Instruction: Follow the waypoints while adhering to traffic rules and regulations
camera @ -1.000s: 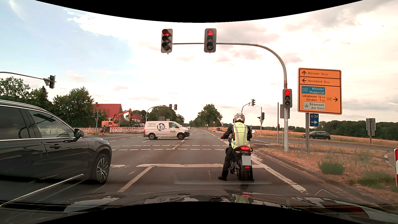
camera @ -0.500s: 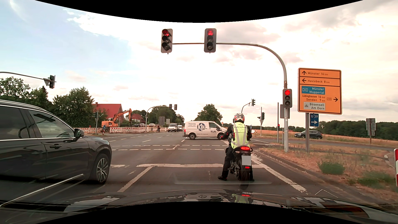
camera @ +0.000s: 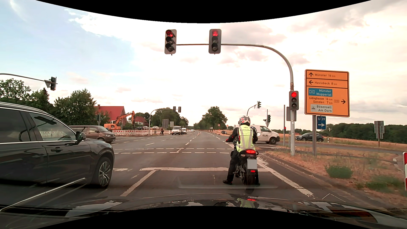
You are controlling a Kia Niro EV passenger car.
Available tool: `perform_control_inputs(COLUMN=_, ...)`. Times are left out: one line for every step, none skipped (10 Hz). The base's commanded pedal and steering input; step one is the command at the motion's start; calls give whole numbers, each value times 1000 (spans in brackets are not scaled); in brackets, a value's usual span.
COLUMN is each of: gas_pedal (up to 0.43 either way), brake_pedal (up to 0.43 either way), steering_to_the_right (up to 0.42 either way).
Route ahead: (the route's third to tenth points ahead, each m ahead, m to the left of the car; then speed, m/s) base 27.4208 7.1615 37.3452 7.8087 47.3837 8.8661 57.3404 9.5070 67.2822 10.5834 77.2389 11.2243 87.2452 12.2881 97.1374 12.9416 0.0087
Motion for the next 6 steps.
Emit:
perform_control_inputs(gas_pedal=0, brake_pedal=0, steering_to_the_right=5)
perform_control_inputs(gas_pedal=0, brake_pedal=0, steering_to_the_right=4)
perform_control_inputs(gas_pedal=0, brake_pedal=0, steering_to_the_right=5)
perform_control_inputs(gas_pedal=0, brake_pedal=0, steering_to_the_right=5)
perform_control_inputs(gas_pedal=0, brake_pedal=0, steering_to_the_right=5)
perform_control_inputs(gas_pedal=0, brake_pedal=0, steering_to_the_right=5)
